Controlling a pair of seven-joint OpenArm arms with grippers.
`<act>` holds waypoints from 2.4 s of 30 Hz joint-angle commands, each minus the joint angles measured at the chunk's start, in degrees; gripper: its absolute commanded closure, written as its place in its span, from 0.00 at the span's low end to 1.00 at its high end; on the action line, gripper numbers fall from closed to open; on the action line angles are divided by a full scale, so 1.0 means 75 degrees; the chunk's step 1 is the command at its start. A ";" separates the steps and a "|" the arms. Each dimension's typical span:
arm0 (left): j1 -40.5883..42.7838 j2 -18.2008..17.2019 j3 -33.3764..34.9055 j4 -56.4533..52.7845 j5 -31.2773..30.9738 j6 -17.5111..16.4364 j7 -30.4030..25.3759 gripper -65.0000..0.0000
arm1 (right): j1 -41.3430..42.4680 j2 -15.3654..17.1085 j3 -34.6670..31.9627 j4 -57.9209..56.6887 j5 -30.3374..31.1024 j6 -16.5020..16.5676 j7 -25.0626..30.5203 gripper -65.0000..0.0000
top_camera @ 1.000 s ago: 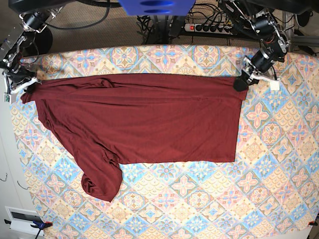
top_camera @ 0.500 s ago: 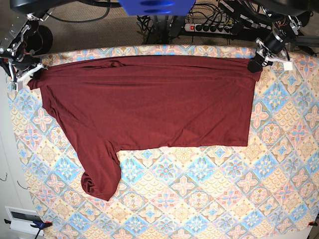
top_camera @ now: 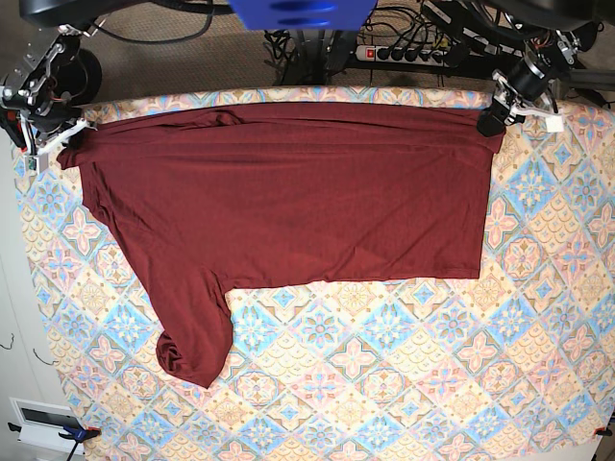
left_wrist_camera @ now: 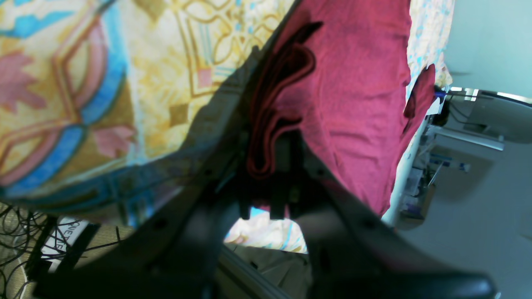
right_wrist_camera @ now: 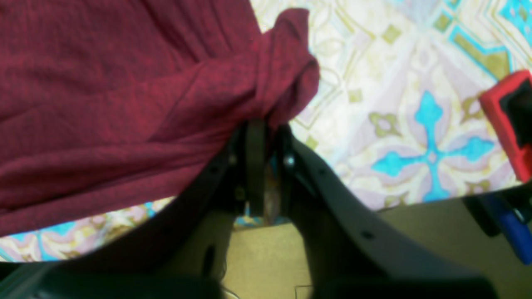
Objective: Layout the t-shirt on the table in an organized manner, then fold the t-shirt properly
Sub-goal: 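Pull the held shirt edge apart and lay it flat with both grippers, then release the shirt edge and move both grippers to the shirt's side edges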
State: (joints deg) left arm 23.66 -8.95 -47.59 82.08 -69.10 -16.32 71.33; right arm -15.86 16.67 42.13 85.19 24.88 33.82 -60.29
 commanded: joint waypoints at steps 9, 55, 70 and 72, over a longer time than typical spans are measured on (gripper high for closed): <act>0.0086 -0.0149 -0.0060 0.0115 -0.0158 -0.0011 -0.0151 0.61 | -0.0095 0.0152 0.0355 0.0486 -0.0007 -0.0050 0.0109 0.67; -0.2328 -0.1122 -0.0435 0.1111 0.1635 0.0001 0.0259 0.40 | 0.0667 0.0691 0.0789 0.0850 -0.0030 -0.0038 0.0191 0.66; -0.4766 -0.0899 0.1745 -0.0706 0.4284 0.0001 -0.0772 0.39 | 0.1921 0.1089 -0.1462 0.0979 -0.0030 -0.0038 0.0191 0.66; -0.4907 -0.0899 0.1745 -0.1069 0.4343 0.0001 -0.1030 0.39 | 0.1933 0.1089 -0.1626 0.0967 -0.0030 -0.0038 0.0191 0.66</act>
State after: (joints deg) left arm -11.77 -14.61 -34.35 72.84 -35.59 -16.05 64.64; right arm -1.61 23.62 29.32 91.64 24.62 33.78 -59.35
